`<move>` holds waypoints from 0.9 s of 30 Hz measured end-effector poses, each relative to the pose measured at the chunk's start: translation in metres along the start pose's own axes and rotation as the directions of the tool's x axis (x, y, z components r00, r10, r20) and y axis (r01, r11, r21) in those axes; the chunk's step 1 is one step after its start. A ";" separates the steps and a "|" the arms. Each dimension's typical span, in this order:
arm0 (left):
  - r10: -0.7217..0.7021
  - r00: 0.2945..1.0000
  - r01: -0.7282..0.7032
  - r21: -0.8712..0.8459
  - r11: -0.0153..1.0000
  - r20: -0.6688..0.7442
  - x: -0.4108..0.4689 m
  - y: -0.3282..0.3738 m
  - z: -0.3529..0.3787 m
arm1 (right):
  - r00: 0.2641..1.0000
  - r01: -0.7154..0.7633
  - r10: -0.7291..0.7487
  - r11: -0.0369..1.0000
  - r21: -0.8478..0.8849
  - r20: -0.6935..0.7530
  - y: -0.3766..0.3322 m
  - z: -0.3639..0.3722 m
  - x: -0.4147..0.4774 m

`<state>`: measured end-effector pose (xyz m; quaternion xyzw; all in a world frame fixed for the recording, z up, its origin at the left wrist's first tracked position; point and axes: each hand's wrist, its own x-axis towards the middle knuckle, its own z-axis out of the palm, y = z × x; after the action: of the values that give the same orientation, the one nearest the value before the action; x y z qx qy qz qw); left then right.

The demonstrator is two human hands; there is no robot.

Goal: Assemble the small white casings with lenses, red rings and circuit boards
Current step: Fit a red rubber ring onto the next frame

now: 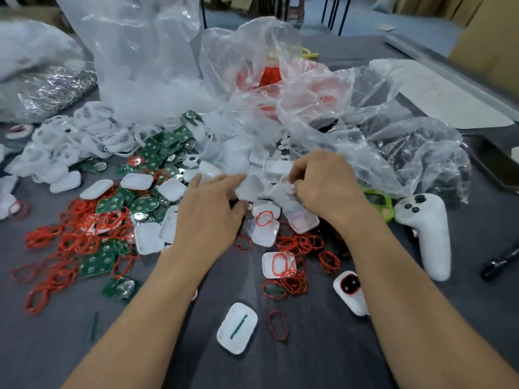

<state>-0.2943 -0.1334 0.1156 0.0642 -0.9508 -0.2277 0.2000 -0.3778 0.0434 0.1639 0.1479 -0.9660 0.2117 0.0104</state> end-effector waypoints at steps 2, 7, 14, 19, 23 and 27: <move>-0.051 0.995 0.047 -0.047 0.998 -0.082 -0.001 0.001 -0.003 | 0.999 0.005 -0.003 0.998 0.056 -0.034 -0.004 -0.003 0.006; -0.230 0.966 0.158 -0.435 0.887 -0.118 -0.005 0.006 -0.016 | 0.971 0.046 -0.176 0.800 0.599 0.161 -0.038 0.017 0.003; -0.361 0.932 0.276 -0.573 0.772 -0.038 0.002 -0.001 -0.022 | 0.978 -0.026 -0.125 0.721 0.693 0.166 -0.040 0.044 -0.008; -0.417 0.894 0.337 -0.370 0.866 -0.162 0.007 -0.025 -0.039 | 0.966 0.086 -0.162 0.937 0.339 0.203 -0.037 0.038 -0.001; -0.448 0.891 0.438 -0.121 0.891 -0.071 0.012 -0.051 -0.044 | 0.980 0.145 -0.179 0.937 0.318 0.082 -0.056 0.033 0.009; -0.358 0.931 0.346 -0.136 0.928 -0.077 0.010 -0.057 -0.030 | 0.969 0.204 -0.228 0.956 0.210 0.097 -0.100 0.040 0.037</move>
<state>-0.2889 -0.1984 0.1176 0.2329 -0.8971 -0.3134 0.2068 -0.3827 -0.0700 0.1709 0.2656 -0.9169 0.2954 -0.0394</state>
